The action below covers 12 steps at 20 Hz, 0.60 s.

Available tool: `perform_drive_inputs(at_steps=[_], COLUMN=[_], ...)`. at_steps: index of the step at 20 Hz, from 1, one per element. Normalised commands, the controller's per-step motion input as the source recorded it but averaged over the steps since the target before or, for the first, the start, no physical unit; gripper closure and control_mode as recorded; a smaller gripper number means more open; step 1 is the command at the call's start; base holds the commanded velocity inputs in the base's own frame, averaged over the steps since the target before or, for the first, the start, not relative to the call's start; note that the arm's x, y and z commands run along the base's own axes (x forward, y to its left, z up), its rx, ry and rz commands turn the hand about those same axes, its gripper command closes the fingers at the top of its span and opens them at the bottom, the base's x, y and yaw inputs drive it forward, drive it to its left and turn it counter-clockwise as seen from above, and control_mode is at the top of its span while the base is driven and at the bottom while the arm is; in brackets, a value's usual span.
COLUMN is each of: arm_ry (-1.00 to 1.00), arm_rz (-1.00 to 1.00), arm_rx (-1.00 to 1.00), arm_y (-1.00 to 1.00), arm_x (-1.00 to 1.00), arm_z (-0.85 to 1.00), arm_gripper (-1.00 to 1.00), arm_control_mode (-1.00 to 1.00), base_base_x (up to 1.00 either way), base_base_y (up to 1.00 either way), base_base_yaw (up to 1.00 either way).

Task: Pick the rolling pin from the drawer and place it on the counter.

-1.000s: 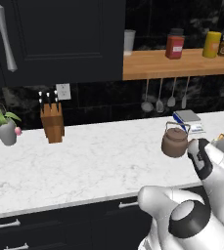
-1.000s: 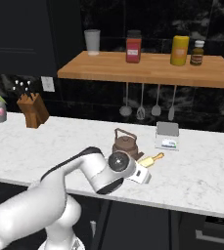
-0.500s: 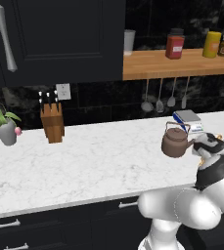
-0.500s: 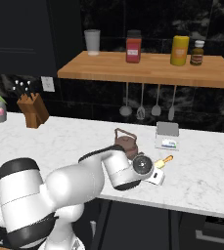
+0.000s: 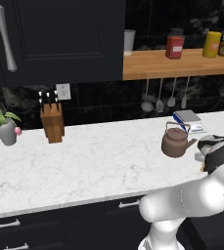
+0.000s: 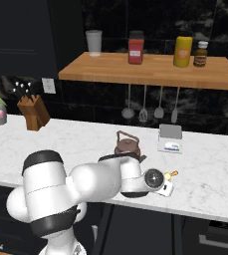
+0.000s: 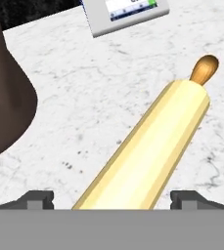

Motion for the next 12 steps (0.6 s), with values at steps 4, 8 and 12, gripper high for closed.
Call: perform_drive_inputs(at_steps=[4,8,12], arm_ry=[0.0,0.0,0.0], arm_rz=[0.0,0.0,0.01], arm_rx=[0.0,0.0,0.0], arm_y=[0.0,-0.01,0.0], arm_x=[0.0,-0.44,-0.54], arm_z=[0.09,0.65,1.0], arm_gripper=[-1.0,-1.0,-1.0], arm_control_mode=[-1.0,-1.0,-1.0], base_base_x=[0.0,0.0,0.0], base_base_y=[0.0,0.0,0.0], base_base_yaw=[0.0,0.0,0.0])
